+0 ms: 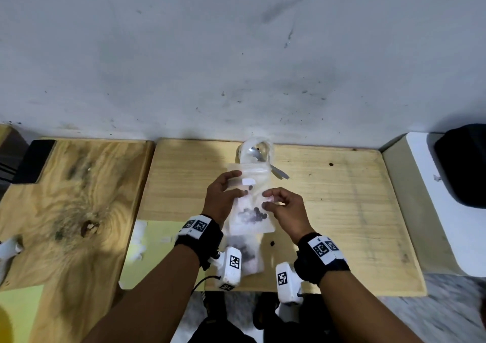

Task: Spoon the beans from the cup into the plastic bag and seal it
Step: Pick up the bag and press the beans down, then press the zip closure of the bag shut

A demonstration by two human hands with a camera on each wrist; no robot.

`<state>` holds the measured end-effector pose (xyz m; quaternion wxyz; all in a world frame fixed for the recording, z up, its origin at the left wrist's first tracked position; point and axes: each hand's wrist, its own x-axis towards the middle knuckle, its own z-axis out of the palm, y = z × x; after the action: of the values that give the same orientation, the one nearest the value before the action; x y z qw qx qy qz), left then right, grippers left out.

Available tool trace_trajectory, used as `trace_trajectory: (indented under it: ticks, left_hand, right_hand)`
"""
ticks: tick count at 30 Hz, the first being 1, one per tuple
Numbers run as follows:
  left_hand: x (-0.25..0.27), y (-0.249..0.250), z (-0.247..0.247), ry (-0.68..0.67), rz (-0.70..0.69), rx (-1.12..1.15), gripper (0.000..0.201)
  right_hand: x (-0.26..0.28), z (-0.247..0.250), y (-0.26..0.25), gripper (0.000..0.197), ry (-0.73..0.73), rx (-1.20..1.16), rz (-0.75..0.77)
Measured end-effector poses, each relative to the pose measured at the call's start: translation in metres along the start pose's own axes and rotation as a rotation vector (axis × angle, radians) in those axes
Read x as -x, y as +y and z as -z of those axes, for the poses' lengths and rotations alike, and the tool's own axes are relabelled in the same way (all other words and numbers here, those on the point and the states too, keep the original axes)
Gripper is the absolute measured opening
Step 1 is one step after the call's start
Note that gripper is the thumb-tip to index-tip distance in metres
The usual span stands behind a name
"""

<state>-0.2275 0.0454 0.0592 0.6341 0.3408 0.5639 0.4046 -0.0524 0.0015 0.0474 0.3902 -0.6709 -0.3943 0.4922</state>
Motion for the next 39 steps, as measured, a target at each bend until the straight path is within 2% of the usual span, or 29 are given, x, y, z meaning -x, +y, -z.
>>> trace_trajectory:
  ticks: [4, 7, 10, 16, 19, 22, 24, 27, 29, 31, 34, 36, 39]
  left_hand:
    - [0.007, -0.014, -0.035, -0.08, 0.057, -0.169, 0.031]
    - [0.007, -0.034, -0.064, -0.192, 0.154, -0.254, 0.037]
    - [0.006, -0.057, -0.099, -0.311, 0.238, -0.335, 0.036]
    - [0.015, -0.095, -0.181, -0.39, 0.323, -0.381, 0.049]
    - [0.017, -0.107, -0.209, -0.413, 0.381, -0.39, 0.052]
    - [0.018, -0.111, -0.221, -0.44, 0.423, -0.467, 0.053]
    - [0.02, -0.108, -0.22, -0.447, 0.44, -0.49, 0.054]
    - [0.024, -0.099, -0.205, -0.41, 0.426, -0.469, 0.047]
    - [0.025, -0.09, -0.186, -0.382, 0.379, -0.425, 0.035]
    - [0.027, -0.08, -0.16, -0.354, 0.329, -0.383, 0.021]
    - [0.031, -0.066, -0.112, -0.247, 0.232, -0.379, 0.015]
    - [0.036, -0.056, -0.077, -0.123, 0.154, -0.408, 0.013]
    - [0.044, -0.054, -0.027, 0.094, 0.093, -0.448, 0.014]
  right_hand:
    - [0.005, 0.044, 0.023, 0.029, 0.139, -0.006, -0.043]
    - [0.01, 0.08, 0.039, 0.03, 0.189, 0.07, -0.081]
    - [0.019, 0.117, 0.055, 0.032, 0.185, 0.132, -0.187]
    - [0.034, 0.175, 0.09, 0.046, 0.287, 0.275, -0.287]
    - [0.034, 0.192, 0.104, 0.054, 0.292, 0.417, -0.287]
    - [0.034, 0.2, 0.119, 0.058, 0.217, 0.524, -0.317]
    - [0.035, 0.2, 0.124, 0.06, 0.166, 0.584, -0.325]
    - [0.039, 0.194, 0.12, 0.061, 0.2, 0.635, -0.279]
    - [0.04, 0.18, 0.111, 0.052, 0.264, 0.608, -0.163]
    - [0.036, 0.157, 0.099, 0.034, 0.273, 0.506, -0.051]
    - [0.029, 0.112, 0.082, 0.019, 0.069, 0.43, -0.019]
    - [0.028, 0.08, 0.072, 0.019, -0.084, 0.42, 0.001]
    - [0.031, 0.039, 0.062, 0.032, -0.214, 0.446, 0.033]
